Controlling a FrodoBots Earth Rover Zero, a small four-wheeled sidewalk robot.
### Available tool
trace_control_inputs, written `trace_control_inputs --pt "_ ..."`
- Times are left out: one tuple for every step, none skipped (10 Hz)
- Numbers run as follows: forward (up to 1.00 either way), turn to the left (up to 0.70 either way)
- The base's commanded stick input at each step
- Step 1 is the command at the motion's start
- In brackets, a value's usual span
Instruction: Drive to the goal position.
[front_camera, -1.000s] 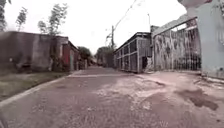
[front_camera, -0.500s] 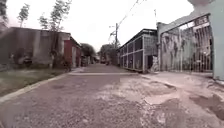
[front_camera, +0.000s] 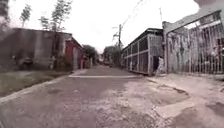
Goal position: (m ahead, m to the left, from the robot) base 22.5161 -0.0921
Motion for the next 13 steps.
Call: trace_control_inputs --pt "0.7 0.07" --pt "0.7 0.07" --pt "0.7 0.07" --pt "0.7 0.07" --pt "0.7 0.07" --pt "0.7 0.07" --pt "0.7 0.07" --pt "0.7 0.07" --pt "0.7 0.07" --pt "0.7 0.07" --pt "0.7 0.07" --pt "0.7 0.07" --pt "0.7 0.07"
